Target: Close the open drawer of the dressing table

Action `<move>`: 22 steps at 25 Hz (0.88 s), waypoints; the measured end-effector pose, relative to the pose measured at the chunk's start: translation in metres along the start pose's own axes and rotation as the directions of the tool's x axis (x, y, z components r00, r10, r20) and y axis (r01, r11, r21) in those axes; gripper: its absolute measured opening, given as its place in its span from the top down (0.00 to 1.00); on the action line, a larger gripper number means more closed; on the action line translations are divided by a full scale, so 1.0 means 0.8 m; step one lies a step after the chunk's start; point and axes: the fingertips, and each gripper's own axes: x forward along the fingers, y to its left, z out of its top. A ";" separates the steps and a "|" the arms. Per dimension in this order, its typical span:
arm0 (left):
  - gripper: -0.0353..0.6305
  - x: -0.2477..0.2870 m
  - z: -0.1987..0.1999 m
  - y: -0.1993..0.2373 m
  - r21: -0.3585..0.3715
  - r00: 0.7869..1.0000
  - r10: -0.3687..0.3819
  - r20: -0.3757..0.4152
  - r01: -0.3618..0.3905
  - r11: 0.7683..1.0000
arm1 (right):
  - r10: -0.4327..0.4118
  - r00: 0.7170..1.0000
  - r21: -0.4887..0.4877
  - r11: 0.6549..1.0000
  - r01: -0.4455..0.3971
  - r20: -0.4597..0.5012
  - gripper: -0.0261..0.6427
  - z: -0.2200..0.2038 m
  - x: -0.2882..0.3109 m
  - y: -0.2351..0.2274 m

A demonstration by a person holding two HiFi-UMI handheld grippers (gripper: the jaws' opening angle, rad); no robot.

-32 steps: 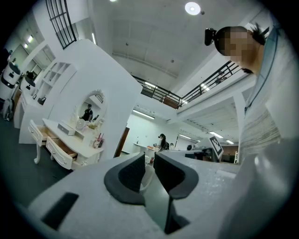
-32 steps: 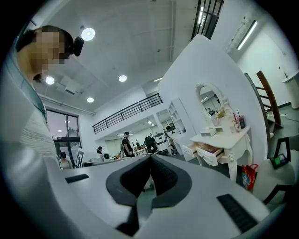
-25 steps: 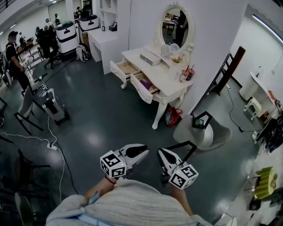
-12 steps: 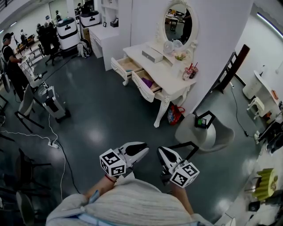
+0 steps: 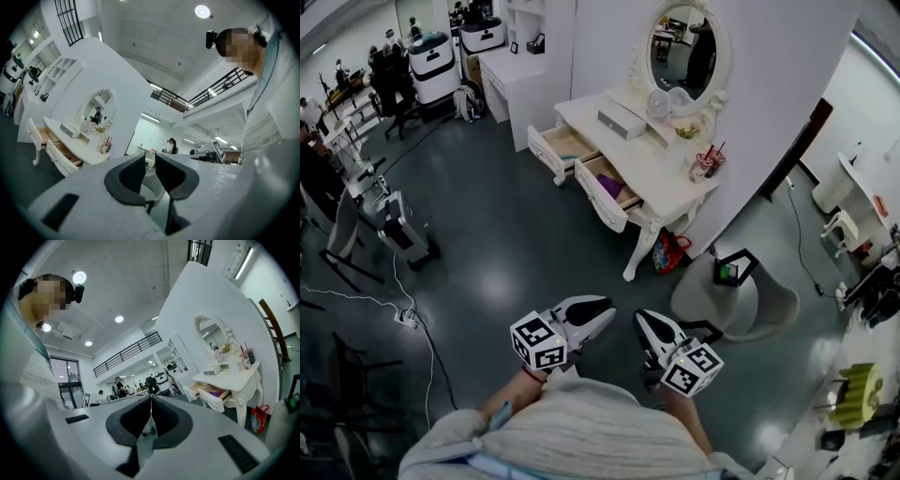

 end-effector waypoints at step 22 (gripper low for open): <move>0.83 0.007 0.066 0.212 -0.019 1.000 -0.029 -0.010 0.029 0.999 | -0.037 0.999 -0.023 0.999 0.037 -0.020 0.94 0.042 0.216 -0.081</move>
